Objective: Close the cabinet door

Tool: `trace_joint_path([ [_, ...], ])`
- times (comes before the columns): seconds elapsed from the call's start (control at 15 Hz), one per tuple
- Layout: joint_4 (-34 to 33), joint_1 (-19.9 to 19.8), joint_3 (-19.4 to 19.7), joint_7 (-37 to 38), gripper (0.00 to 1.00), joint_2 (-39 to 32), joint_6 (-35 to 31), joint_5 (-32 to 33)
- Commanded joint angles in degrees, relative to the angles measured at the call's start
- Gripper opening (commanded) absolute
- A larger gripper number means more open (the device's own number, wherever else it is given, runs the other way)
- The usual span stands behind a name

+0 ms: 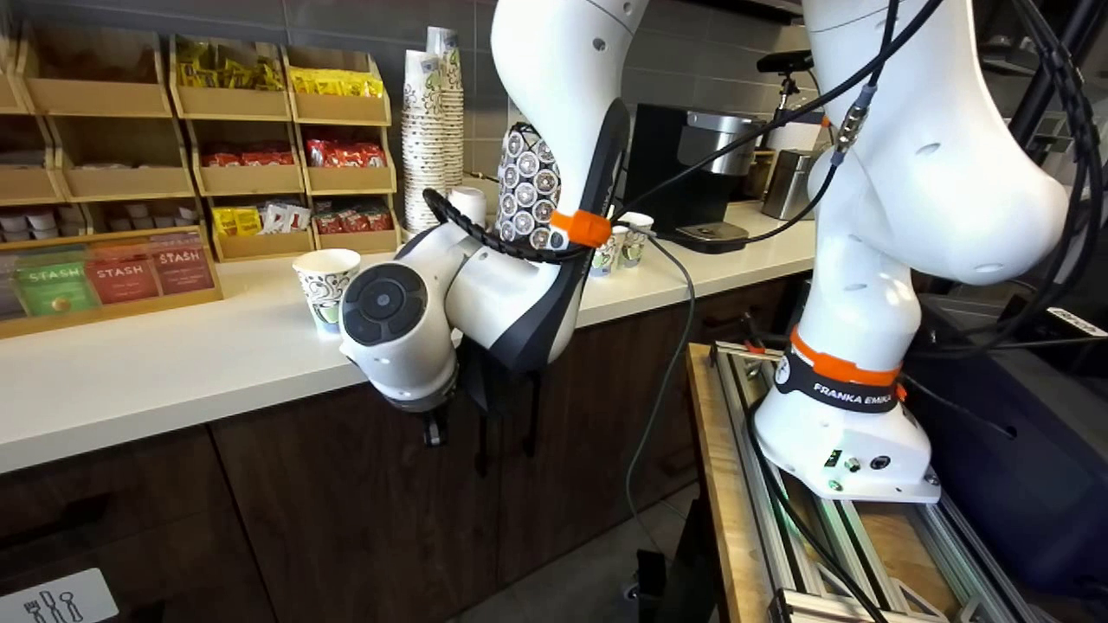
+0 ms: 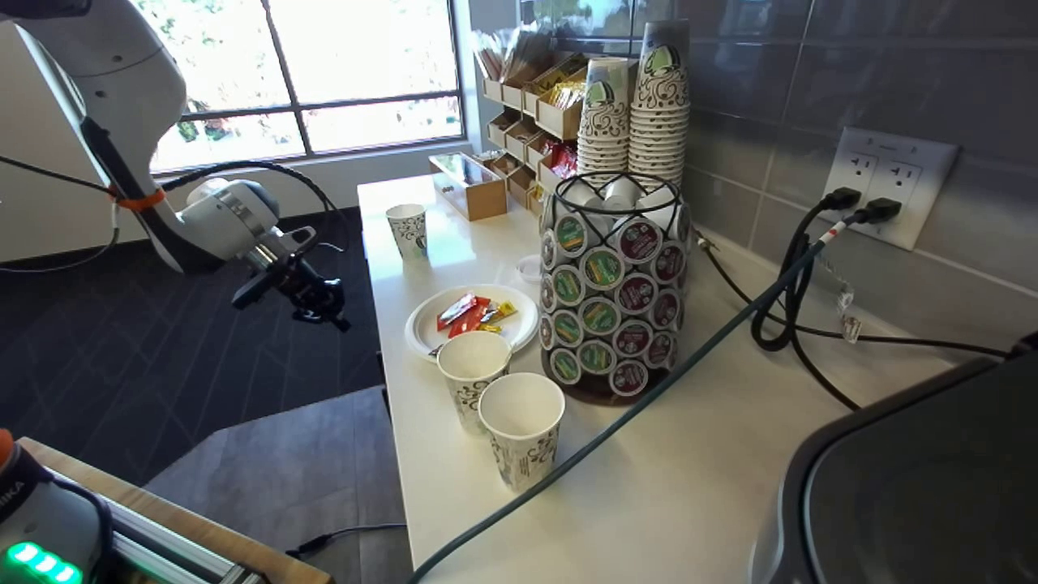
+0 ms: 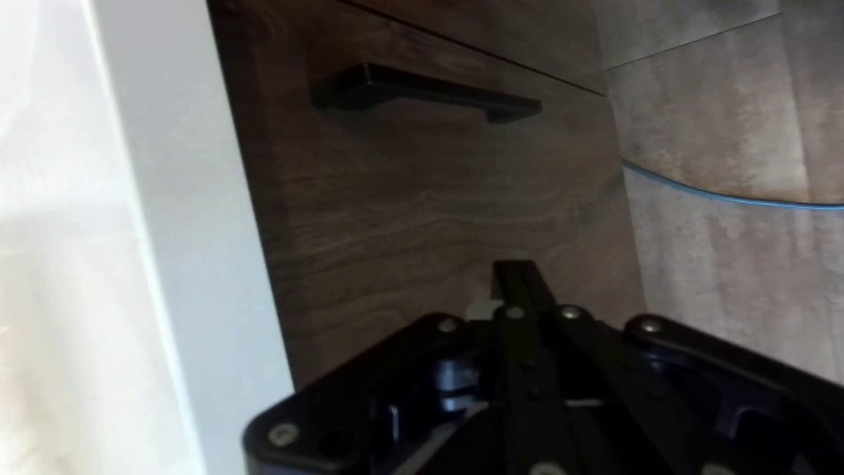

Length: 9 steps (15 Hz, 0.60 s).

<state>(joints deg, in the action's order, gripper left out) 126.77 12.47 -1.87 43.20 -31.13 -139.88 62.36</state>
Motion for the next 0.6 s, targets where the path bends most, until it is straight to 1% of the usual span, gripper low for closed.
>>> trace_joint_path([
  [0.0,3.3,-4.7,-6.4,-13.6,0.0,6.7,-2.9,-15.1],
  [0.07,3.8,-5.2,-7.2,-16.5,0.0,8.6,-4.4,-19.6],
  [0.13,4.4,-7.6,-10.0,-18.9,0.03,10.3,-5.3,-23.1],
  [0.2,5.7,-7.3,-10.1,-22.3,0.28,12.7,-6.6,-28.9],
  [0.27,6.3,-8.9,-11.9,-25.1,0.28,14.0,-7.6,-33.5],
  [0.33,7.7,-11.4,-14.5,-28.2,0.3,16.1,-8.4,-38.4],
  [0.53,11.5,-20.1,-23.4,-36.7,0.51,21.3,-10.1,-52.7],
])
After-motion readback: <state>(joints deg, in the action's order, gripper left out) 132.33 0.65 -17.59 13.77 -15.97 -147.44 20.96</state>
